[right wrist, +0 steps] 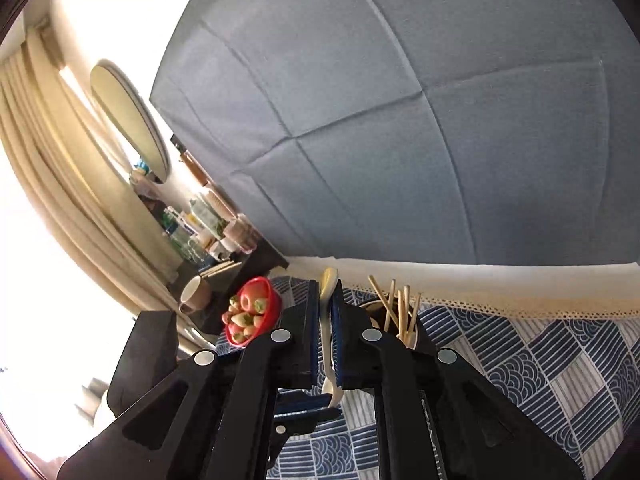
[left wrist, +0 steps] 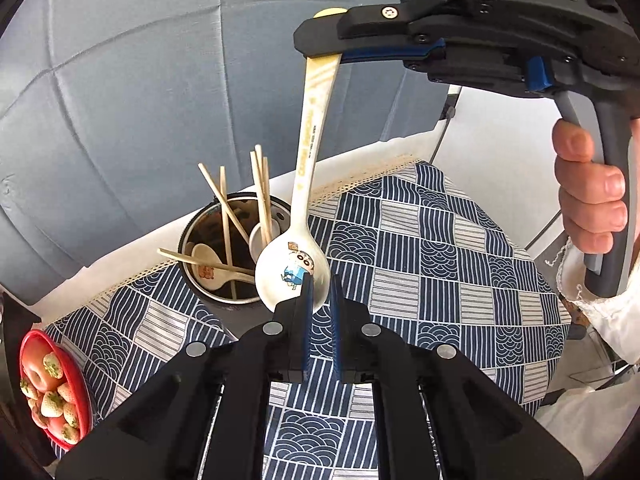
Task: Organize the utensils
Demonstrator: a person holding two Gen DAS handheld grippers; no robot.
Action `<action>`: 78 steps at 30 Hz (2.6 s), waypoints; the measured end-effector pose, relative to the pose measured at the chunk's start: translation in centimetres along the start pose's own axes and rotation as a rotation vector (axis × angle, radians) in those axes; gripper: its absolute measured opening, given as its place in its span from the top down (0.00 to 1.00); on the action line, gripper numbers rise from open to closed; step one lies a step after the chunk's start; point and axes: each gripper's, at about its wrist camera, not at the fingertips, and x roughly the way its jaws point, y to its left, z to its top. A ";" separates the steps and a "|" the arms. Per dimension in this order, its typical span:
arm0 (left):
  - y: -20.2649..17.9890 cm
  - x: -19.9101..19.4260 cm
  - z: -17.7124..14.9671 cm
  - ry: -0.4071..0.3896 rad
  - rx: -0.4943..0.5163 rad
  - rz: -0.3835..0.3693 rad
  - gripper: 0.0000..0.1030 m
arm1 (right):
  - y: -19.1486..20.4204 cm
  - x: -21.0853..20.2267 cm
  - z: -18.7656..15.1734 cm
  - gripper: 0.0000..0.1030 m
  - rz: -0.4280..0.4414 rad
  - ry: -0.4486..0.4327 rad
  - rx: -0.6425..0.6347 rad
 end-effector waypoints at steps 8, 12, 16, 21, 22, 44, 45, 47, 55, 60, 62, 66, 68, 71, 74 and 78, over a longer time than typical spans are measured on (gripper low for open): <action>1.4 2.3 1.7 0.012 -0.020 -0.021 0.92 | -0.5 1.4 1.4 0.95 -0.030 0.016 -0.038; 2.0 3.2 1.9 0.017 -0.041 -0.029 0.92 | -0.7 1.9 1.5 0.95 -0.042 0.025 -0.053; 2.2 3.9 1.8 0.029 -0.043 -0.032 0.92 | -1.2 2.8 1.2 0.95 -0.035 0.033 -0.040; 2.7 4.4 1.7 0.040 -0.061 -0.041 0.92 | -1.5 4.0 0.6 0.95 -0.033 0.055 -0.043; 2.7 4.5 1.7 0.041 -0.062 -0.040 0.92 | -1.4 4.2 0.5 0.95 -0.037 0.061 -0.048; 3.5 -1.4 -1.1 -0.175 -0.208 0.133 0.06 | -3.8 0.8 -0.3 0.15 -0.263 -0.018 -0.029; 3.3 -1.7 -1.4 -0.184 -0.214 0.160 0.06 | -4.0 0.5 -0.5 0.14 -0.269 -0.019 -0.027; 3.1 -2.3 -2.0 -0.202 -0.234 0.194 0.06 | -4.2 -0.1 -1.2 0.14 -0.283 -0.025 -0.020; 3.0 -4.1 -4.9 -0.247 -0.310 0.238 0.06 | -4.3 -2.7 -5.1 0.11 -0.398 -0.059 -0.041; 2.1 -5.2 -7.2 -0.265 -0.364 0.273 0.06 | -3.5 -3.5 -8.1 0.08 -0.518 -0.055 -0.085; 1.7 -5.4 -8.3 -0.262 -0.370 0.281 0.06 | -3.6 -3.2 -9.3 0.08 -0.526 -0.013 -0.062; 1.0 -5.8 -10.6 -0.245 -0.372 0.303 0.06 | -2.9 -2.8 -12.0 0.08 -0.524 0.033 -0.057; 0.4 -5.9 -11.6 -0.234 -0.362 0.339 0.06 | -2.4 -2.9 -13.4 0.08 -0.519 0.044 -0.066; -0.2 -6.3 -13.2 -0.226 -0.372 0.362 0.06 | -1.2 -3.1 -15.2 0.08 -0.472 0.060 -0.096; -0.8 -6.5 -14.6 -0.210 -0.397 0.362 0.06 | -0.1 -3.2 -16.9 0.08 -0.422 0.085 -0.127; -1.9 -7.3 -16.0 -0.213 -0.436 0.380 0.06 | 1.4 -4.0 -19.1 0.08 -0.415 0.099 -0.152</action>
